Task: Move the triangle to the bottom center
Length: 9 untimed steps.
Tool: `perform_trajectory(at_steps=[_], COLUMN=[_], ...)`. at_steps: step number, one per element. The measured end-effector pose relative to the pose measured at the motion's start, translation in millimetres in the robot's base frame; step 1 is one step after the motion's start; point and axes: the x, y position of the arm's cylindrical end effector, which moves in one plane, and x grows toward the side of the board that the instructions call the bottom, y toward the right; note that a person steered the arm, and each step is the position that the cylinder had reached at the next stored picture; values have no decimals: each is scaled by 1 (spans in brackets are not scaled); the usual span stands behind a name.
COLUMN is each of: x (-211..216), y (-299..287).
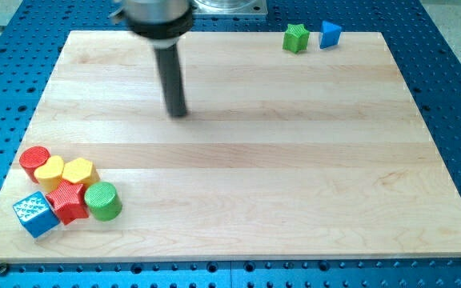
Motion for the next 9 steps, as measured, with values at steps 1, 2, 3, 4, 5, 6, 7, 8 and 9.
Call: perform_trajectory(at_steps=[1, 2, 3, 4, 5, 6, 7, 8, 9], x=[-87, -146, -169, -169, -170, -170, -170, -171, -166], y=[11, 46, 109, 148, 197, 250, 268, 274, 294])
